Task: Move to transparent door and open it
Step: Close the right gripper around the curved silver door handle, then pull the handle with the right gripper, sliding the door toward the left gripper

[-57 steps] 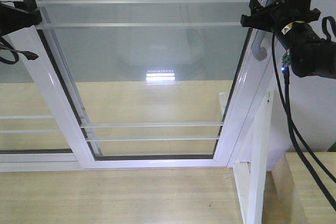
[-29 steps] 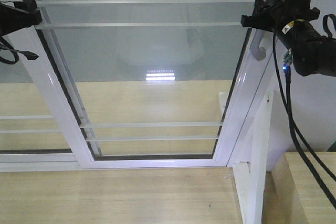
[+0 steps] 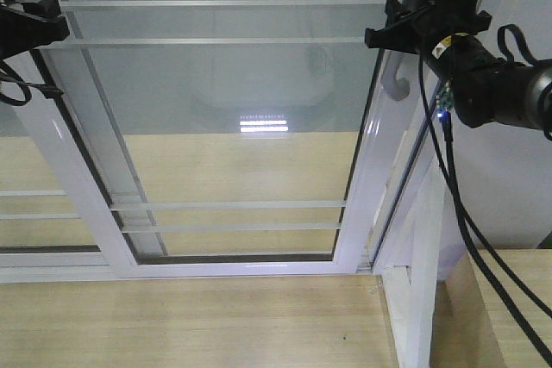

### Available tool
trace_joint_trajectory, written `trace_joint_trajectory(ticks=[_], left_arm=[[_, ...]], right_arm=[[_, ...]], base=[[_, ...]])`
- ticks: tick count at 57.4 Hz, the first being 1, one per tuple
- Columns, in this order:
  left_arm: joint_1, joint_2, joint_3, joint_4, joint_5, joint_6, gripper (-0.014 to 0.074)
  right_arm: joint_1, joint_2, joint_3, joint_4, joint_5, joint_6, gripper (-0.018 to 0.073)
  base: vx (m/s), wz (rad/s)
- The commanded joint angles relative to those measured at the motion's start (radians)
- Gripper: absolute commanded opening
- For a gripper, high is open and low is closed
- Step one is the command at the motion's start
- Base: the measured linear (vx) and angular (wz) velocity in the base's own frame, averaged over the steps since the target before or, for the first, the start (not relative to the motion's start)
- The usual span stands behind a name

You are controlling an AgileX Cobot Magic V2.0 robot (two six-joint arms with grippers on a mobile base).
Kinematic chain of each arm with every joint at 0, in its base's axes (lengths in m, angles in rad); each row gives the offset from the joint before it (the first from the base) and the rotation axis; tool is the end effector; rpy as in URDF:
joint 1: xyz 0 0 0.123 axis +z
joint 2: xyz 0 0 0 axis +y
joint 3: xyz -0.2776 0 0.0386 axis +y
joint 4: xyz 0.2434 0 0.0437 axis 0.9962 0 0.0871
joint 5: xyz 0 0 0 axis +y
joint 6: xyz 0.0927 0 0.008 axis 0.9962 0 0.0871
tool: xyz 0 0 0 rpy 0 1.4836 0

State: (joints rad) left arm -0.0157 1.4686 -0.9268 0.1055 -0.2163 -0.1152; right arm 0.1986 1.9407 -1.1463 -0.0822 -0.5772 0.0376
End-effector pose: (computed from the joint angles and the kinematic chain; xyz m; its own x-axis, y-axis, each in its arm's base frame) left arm 0.3314 -0.0073 0.2929 -0.2376 -0.0084 -0.9713 0.0348 0.9992 -0.0172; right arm 0.4209 0.0890 0.2125 -0.1210 -0.0563 -0.9911 -0.2446 0.9693 -0.0252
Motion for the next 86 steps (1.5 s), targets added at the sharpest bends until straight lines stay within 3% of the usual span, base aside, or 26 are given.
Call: trace_joint_trajectory(ticks=[1, 34, 64, 78, 86], left_arm=[[-0.006, -0.028, -0.035, -0.006, -0.077, -0.006, 0.0566], [-0.006, -0.028, -0.035, -0.006, -0.076, -0.006, 0.0566], [-0.006, -0.028, -0.035, -0.006, -0.076, -0.006, 0.0565], [-0.006, -0.028, -0.035, -0.006, -0.076, -0.006, 0.0565], [-0.006, -0.028, -0.035, -0.006, -0.075, -0.006, 0.0565]], right_arm=[[0.097, -0.059, -0.020, -0.126, -0.086, 0.008, -0.0009], [0.233, -0.059, -0.020, -0.130, -0.123, 0.012, -0.0009], [0.360, -0.059, -0.020, -0.230, -0.145, 0.013, -0.0009], [0.360, -0.059, -0.020, -0.246, -0.171, 0.102, -0.0009], [0.360, -0.059, -0.020, -0.346, -0.205, 0.172, -0.0009]], base=[[0.00, 0.00], [0.00, 0.01], [0.00, 0.00], [0.00, 0.00], [0.00, 0.00]])
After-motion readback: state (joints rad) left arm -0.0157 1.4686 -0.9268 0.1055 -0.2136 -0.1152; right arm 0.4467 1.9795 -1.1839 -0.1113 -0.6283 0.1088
